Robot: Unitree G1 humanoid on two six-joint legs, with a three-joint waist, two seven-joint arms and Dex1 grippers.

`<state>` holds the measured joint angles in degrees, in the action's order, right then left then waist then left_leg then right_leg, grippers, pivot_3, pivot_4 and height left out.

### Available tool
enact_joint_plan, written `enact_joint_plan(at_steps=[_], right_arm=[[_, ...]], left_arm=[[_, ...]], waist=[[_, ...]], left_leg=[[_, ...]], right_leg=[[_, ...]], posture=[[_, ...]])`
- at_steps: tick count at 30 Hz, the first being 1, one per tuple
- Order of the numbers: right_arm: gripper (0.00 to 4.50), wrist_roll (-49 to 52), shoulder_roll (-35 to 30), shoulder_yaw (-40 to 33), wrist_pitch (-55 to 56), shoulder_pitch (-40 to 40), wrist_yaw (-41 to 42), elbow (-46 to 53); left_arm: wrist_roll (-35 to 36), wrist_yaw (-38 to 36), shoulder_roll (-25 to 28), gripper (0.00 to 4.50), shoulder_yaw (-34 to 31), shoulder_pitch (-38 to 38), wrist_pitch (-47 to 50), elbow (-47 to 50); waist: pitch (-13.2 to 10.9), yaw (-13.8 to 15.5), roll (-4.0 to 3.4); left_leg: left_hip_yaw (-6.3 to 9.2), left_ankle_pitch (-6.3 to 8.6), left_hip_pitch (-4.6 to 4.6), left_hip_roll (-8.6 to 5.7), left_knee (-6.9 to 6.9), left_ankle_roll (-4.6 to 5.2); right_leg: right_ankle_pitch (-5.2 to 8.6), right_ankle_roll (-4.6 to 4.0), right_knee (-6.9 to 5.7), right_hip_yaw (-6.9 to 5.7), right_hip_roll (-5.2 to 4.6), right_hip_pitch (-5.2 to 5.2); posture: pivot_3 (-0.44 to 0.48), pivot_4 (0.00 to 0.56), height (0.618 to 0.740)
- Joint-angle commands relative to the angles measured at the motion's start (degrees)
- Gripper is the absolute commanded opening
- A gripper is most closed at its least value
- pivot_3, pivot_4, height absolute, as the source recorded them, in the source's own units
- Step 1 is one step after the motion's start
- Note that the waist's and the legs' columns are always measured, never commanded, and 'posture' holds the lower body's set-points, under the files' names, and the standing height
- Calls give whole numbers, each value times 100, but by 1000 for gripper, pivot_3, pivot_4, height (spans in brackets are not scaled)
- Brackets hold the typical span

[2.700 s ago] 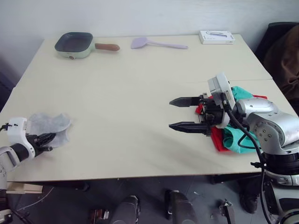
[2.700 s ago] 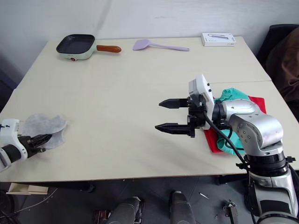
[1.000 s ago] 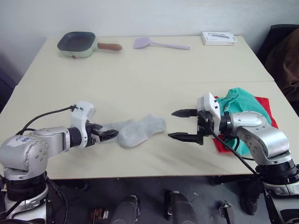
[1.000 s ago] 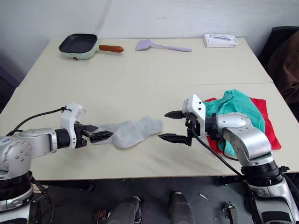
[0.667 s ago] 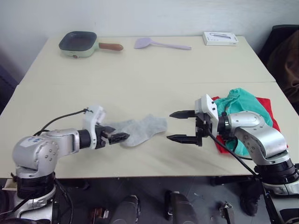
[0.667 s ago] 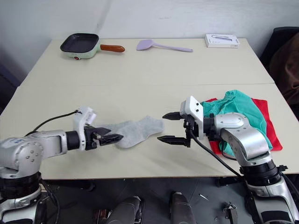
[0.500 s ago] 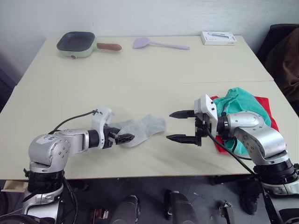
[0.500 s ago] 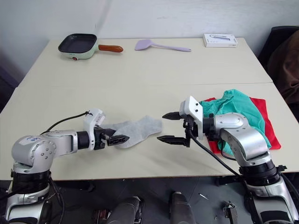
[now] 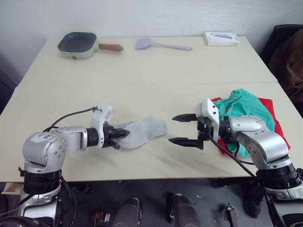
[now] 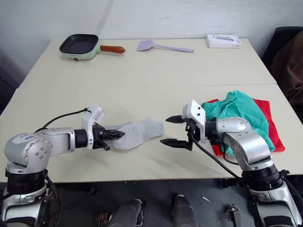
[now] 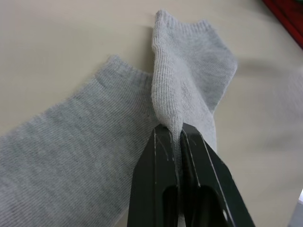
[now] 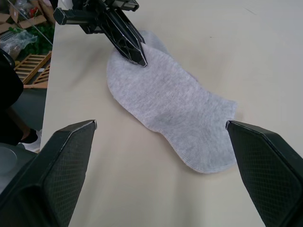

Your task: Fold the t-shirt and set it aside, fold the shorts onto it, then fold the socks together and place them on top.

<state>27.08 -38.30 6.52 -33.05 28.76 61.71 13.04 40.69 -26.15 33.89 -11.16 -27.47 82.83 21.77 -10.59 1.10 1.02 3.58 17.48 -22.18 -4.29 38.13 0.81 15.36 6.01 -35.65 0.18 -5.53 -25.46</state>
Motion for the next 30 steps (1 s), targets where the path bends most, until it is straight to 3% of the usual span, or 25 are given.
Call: enact_joint_plan(at_steps=[1, 7, 13, 19, 23, 26, 30], right_arm=[[4500, -28, 87, 73, 178, 147, 82, -1], [4500, -169, 422, 367, 328, 498, 159, -359], [4500, -401, 715, 625, 530, 720, 240, -733], [4500, -373, 726, 589, 483, 742, 300, -686], [4500, -340, 689, 553, 431, 661, 294, -571], [4500, -313, 616, 488, 385, 582, 286, -476], [4500, -199, 445, 354, 280, 448, 324, -246]], left_arm=[[377, -230, 269, 17, -545, -131, 318, 196], [425, -1078, 1417, 17, -838, 429, -128, -283], [238, -1577, 1768, 17, -373, 636, -791, -950], [-322, -1586, 1938, 1604, -59, 662, -1548, -1329], [-440, -1741, 2238, 2839, -17, 621, -1831, -1041], [-89, -1955, 2286, 2839, -6, 341, -1732, -583], [89, -1900, 1940, 2839, 491, -14, -1582, -94]], waist=[[0, -20, 0], [0, -150, -1], [0, -105, 0], [0, -124, 0], [0, -142, 0], [0, -122, 0], [0, -91, -1]], left_leg=[[0, 0, 0, 0, 0, 0], [0, 0, 5, 3, -6, -3], [1, -1, 5, 2, -6, -4], [2, 4, 1, 1, -9, 1], [2, 6, 2, 6, -10, -3], [2, 7, 1, 6, -10, -2], [3, 12, -2, -1, -4, 8]], right_leg=[[0, 0, 1, 0, 1, 0], [1, -2, -5, 2, 3, -2], [3, -6, -3, 0, -1, -2], [3, -6, -17, -1, -2, -3], [3, -6, -18, 0, 2, -6], [3, -6, -18, 1, 1, -7], [2, -5, -18, -1, -6, -1]], posture=[[0, 150, 740], [0, 150, 740], [0, 150, 740], [0, 150, 740], [0, 150, 740], [0, 150, 740], [0, 150, 740]])
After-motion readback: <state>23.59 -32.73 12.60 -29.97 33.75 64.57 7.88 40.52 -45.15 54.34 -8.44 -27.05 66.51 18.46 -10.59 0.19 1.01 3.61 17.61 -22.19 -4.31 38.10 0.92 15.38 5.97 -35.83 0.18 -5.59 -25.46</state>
